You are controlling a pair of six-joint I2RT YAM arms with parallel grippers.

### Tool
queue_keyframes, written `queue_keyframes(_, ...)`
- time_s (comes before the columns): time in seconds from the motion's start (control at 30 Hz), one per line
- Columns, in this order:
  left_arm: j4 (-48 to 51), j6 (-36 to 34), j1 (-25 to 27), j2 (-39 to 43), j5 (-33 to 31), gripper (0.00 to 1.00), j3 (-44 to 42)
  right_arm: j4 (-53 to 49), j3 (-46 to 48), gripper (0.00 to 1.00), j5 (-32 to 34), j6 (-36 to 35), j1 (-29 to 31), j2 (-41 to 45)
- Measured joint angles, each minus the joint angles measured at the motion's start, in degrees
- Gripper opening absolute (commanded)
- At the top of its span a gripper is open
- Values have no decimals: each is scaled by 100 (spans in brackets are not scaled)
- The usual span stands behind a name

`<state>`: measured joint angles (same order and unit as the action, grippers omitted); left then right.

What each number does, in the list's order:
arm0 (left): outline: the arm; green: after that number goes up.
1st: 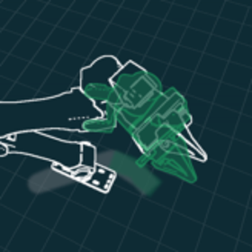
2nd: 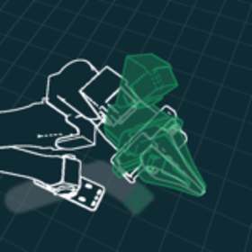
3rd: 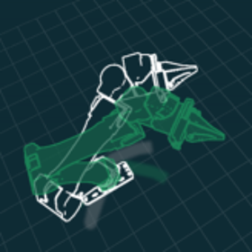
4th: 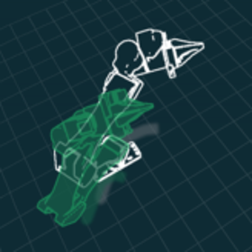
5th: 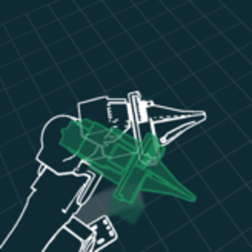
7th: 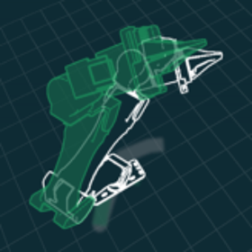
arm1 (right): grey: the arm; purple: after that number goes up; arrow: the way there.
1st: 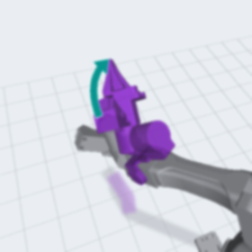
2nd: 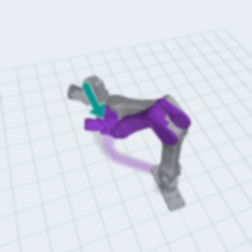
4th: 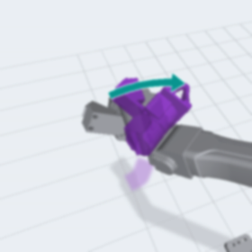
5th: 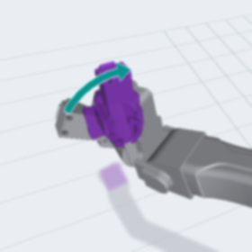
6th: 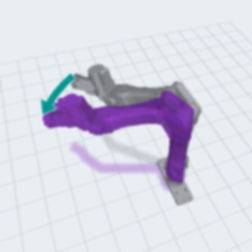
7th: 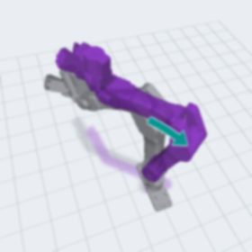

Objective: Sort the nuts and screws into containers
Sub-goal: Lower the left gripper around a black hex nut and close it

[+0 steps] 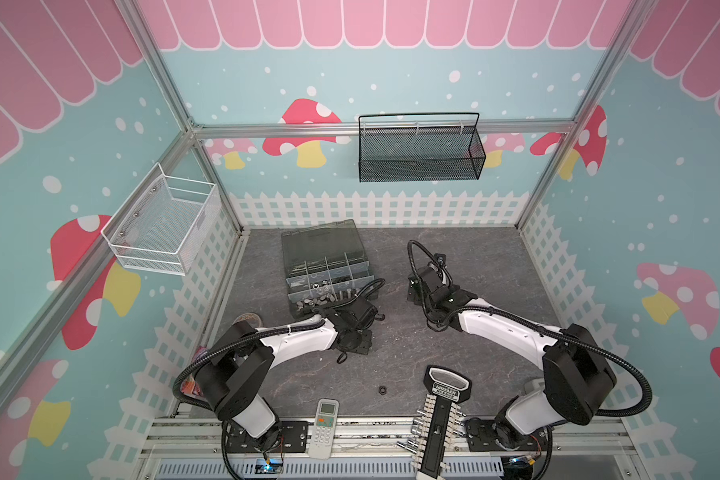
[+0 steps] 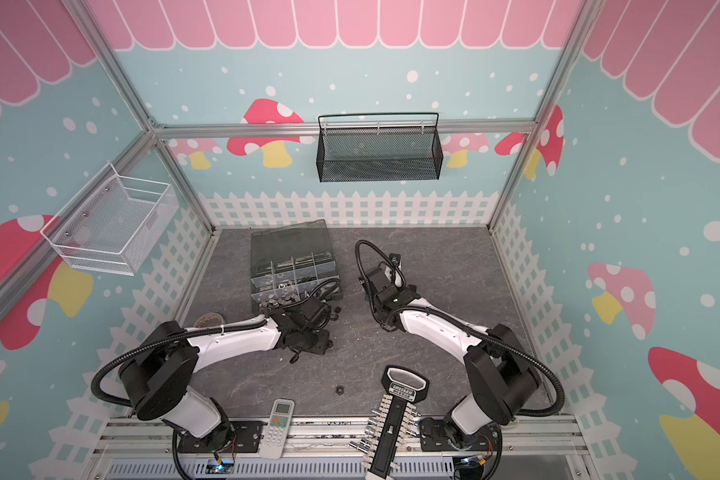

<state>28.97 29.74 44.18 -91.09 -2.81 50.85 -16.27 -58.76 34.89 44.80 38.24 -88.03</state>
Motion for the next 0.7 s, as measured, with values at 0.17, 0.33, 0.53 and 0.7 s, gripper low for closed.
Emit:
queue_keyframes(0.17, -173, 0, 9, 345, -79, 53, -15, -2, -24, 98, -20, -17, 0, -20)
queue_keyframes(0.33, -153, -2, 13, 319, -81, 49, -15, -2, -24, 98, -22, -15, -2, -20)
queue_keyframes(0.53, -17, -22, 15, 57, -83, 45, -15, -2, -24, 98, -39, -7, -57, -20)
queue_keyframes(0.7, 111, -61, 15, -48, -83, 43, -15, -2, -24, 98, -44, 13, -109, -20)
